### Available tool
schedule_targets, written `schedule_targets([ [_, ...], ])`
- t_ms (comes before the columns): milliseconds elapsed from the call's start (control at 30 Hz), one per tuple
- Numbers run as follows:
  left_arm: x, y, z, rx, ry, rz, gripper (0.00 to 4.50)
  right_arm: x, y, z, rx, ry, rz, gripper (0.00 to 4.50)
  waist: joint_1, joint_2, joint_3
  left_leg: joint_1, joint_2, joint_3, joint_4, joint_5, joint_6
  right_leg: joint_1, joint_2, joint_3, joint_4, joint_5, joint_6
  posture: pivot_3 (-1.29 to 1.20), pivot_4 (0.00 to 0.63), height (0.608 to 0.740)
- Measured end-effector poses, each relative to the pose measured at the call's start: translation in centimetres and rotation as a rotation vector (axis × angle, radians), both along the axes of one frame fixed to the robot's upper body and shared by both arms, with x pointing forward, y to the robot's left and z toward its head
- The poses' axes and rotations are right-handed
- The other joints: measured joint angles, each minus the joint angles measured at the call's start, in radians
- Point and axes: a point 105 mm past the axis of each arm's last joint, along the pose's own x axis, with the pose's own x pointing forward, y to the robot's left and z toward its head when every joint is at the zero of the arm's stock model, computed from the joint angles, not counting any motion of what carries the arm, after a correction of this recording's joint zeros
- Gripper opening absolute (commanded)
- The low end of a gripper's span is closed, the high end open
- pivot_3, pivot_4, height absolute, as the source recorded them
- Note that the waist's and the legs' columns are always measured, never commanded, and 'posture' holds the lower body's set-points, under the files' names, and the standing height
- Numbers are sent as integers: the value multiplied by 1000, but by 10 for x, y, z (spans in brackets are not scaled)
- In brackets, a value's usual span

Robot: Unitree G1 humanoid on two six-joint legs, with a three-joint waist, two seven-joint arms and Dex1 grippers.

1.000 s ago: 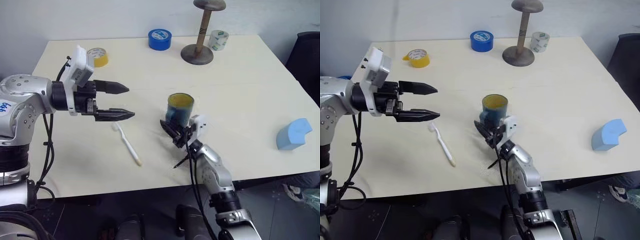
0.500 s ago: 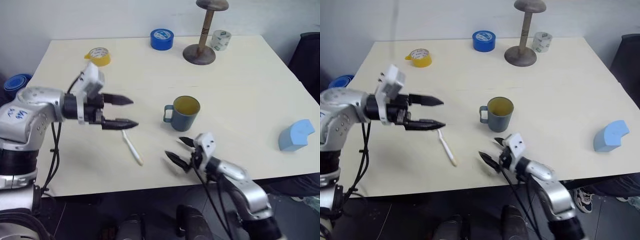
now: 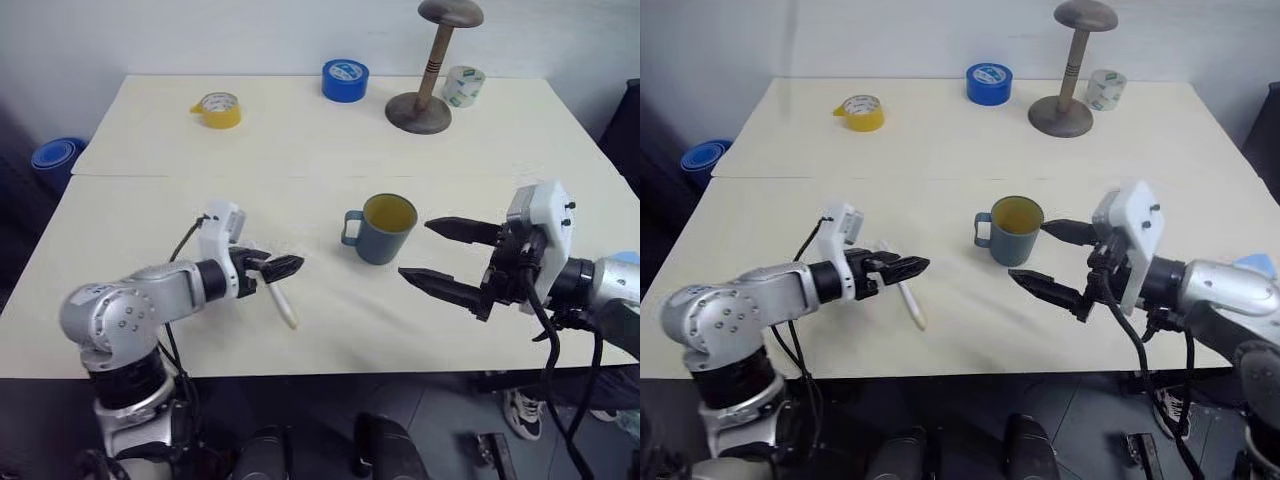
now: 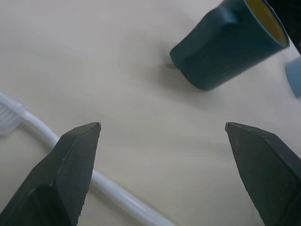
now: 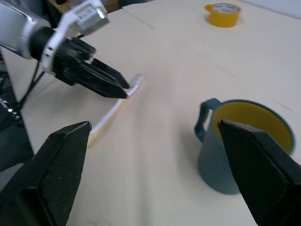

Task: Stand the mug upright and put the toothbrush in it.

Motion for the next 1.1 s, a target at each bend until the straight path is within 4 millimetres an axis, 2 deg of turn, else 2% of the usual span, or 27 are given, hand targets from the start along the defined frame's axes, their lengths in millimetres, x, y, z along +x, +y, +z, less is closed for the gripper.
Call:
schedule_targets([
  [100, 3, 10, 1, 28, 5, 91, 4500, 0, 0, -3, -20, 19, -1, 4463, 2, 0, 0, 0, 0, 0, 0, 0, 0, 0, 0, 0, 0, 0, 0, 0, 150, 740],
  [300, 5, 16, -18, 72, 151, 154, 4500, -2, 3, -14, -20, 50, 13, 4463, 3, 0, 0, 0, -1, -6, 1, 0, 0, 0, -1, 0, 1, 0, 0, 0, 150, 740],
  [533, 4, 7, -21, 48, 327, 154, 4500, -3, 4, -14, -1, 24, 8, 4463, 4, 0, 0, 2, -2, -8, 2, 0, 0, 1, -3, 1, 4, 0, 0, 0, 150, 740],
  [633, 9, 4, -24, 19, 388, 200, 3899, -6, 10, -13, 16, 7, 14, 4500, 5, 1, -2, 3, -3, -9, 2, 0, 0, 3, -2, 1, 3, 0, 0, 0, 150, 740],
  [767, 15, 5, -28, 14, 440, 247, 2663, -7, 15, -11, 35, -7, 8, 4500, 6, 4, -4, 6, -3, -8, 2, 1, 0, 15, 1, -1, -6, 0, 0, 0, 150, 740],
  [967, 26, 13, -31, 69, 502, 268, 746, -10, 24, -11, 65, -8, -1, 4500, 9, 4, -4, 6, -4, -10, 2, 2, 0, 16, 1, -1, -8, 0, 0, 0, 150, 740],
  [1100, 30, 17, -30, 139, 520, 242, 746, -14, 27, -9, 75, -17, -4, 4500, 6, 4, -4, 6, -4, -10, 1, 2, 0, 16, 1, -1, -8, 0, 0, 0, 150, 740],
])
